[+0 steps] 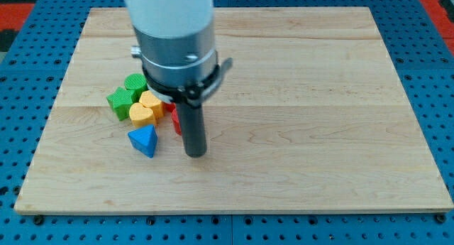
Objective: Push the red circle to the right of the yellow heart
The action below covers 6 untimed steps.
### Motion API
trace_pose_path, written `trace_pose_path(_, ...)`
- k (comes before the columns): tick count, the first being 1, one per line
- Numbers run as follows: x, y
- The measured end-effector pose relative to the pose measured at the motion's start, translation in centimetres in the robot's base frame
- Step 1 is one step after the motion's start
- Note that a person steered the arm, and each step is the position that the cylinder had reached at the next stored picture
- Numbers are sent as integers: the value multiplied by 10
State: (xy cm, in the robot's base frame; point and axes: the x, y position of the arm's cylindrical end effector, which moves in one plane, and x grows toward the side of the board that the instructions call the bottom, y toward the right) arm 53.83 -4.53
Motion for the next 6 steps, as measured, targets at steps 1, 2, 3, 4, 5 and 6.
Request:
trace_pose_path(1,5,-73)
trace_pose_path(2,3,-106)
trace_pose_path(3,-3,-92)
trace_pose_path(4,-9,-66)
trace_pose_path(5,-15,-12)
trace_pose_path(6,-21,12)
